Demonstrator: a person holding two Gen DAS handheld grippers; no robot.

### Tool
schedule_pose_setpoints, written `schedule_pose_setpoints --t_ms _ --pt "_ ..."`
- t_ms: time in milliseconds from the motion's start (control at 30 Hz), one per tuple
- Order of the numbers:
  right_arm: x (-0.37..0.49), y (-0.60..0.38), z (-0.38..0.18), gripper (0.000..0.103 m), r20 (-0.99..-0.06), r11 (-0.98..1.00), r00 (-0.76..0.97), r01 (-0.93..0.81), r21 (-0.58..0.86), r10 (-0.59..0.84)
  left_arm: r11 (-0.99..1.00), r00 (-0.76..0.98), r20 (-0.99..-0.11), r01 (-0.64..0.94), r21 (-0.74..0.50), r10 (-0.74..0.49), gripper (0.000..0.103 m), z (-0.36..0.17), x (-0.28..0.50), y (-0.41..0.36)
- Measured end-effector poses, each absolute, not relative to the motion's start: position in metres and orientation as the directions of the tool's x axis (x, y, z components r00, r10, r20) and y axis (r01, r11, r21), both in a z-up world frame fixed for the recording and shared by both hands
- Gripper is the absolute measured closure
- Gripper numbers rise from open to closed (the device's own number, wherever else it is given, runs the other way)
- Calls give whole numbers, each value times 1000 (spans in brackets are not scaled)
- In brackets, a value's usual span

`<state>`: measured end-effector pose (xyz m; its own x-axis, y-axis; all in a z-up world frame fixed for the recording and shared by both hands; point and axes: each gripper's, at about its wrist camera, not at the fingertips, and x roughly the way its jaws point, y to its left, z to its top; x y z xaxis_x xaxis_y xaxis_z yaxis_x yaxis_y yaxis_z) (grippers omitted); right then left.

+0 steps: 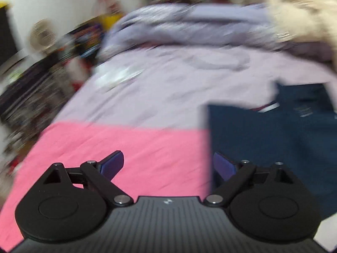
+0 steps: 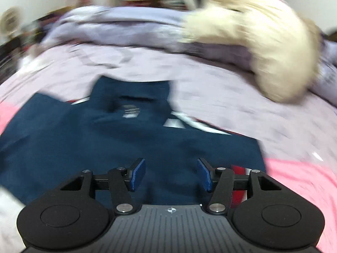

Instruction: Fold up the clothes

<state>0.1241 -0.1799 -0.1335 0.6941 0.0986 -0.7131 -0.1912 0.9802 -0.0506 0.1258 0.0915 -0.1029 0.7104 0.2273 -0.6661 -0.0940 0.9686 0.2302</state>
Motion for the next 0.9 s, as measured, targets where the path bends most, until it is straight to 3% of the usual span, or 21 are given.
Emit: schedule_pose_setpoints --t_ms 67,200,233,367,400,567,667,767,900 --pt "130 -166 -140 48 -722 972 678 -232 -34 137 970 724 -668 -5 245 173 7 -108 140 67" --pt "156 -174 -157 43 -744 990 665 -135 -42 59 933 643 -721 27 360 259 6 -156 171 49" --pt "164 -184 -164 43 -754 995 656 -91 -41 29 932 619 -731 -4 363 288 0 -163 175 56" --pt "184 -213 -158 46 -746 1000 666 18 -1 -13 931 581 -735 -126 344 350 1 -161 182 82" --pt "181 -215 -149 44 -718 1000 696 19 -1 -14 928 583 -728 -147 342 360 8 -155 182 86" --pt "154 -219 -136 43 -660 999 751 -19 -48 -17 963 680 -686 -125 240 259 9 -129 175 82" --pt "162 -226 -167 40 -755 995 655 -33 -91 -47 965 693 -688 -43 260 216 5 -132 171 64" --pt "170 -234 -173 38 -769 997 637 -3 -74 -55 924 583 -742 -40 380 331 3 -162 183 55" --pt "161 -244 -136 37 -664 999 748 35 3 -24 937 620 -717 -96 335 319 5 -149 179 65"
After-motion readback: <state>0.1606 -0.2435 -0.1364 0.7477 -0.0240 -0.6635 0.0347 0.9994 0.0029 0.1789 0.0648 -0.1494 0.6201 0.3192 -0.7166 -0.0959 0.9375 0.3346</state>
